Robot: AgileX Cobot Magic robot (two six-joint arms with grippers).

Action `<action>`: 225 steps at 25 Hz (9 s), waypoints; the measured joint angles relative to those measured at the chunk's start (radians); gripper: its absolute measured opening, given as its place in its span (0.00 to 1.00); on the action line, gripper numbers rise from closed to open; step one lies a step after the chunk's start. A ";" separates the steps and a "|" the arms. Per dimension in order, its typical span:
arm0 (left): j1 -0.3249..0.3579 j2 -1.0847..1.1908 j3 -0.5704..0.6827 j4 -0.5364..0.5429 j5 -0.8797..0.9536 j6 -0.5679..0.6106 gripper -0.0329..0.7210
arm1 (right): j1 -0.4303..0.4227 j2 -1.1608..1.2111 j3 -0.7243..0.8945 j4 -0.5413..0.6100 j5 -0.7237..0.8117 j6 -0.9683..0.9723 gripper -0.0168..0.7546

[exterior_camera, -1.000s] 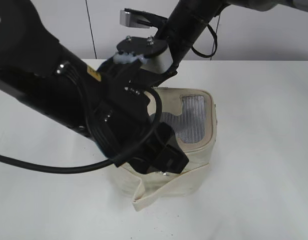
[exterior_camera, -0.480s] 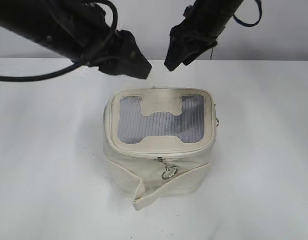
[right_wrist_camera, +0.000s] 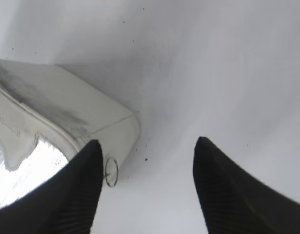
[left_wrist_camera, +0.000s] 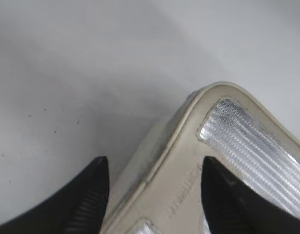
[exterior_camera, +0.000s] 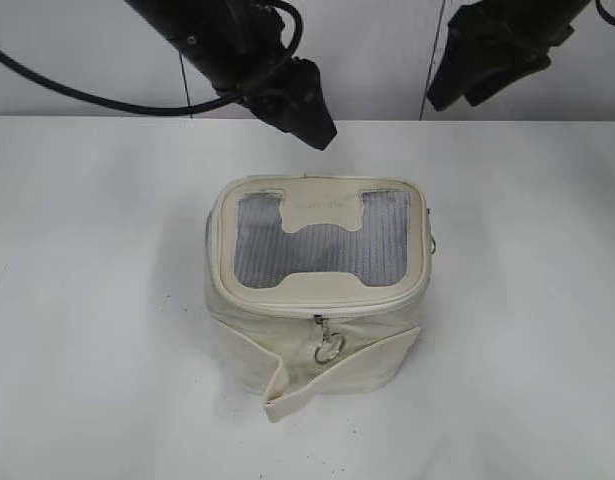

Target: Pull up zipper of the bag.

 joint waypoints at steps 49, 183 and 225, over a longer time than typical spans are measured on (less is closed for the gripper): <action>-0.026 0.371 -0.405 -0.145 0.308 0.175 0.13 | -0.036 -0.350 0.662 0.003 -0.171 -0.113 0.56; 0.277 0.111 -0.402 0.393 0.293 -0.380 0.45 | -0.121 -0.497 0.780 -0.091 -0.451 0.269 0.82; 0.477 -1.819 1.079 0.463 0.147 -0.589 0.45 | -0.112 -1.628 1.303 -0.415 -0.158 0.463 0.79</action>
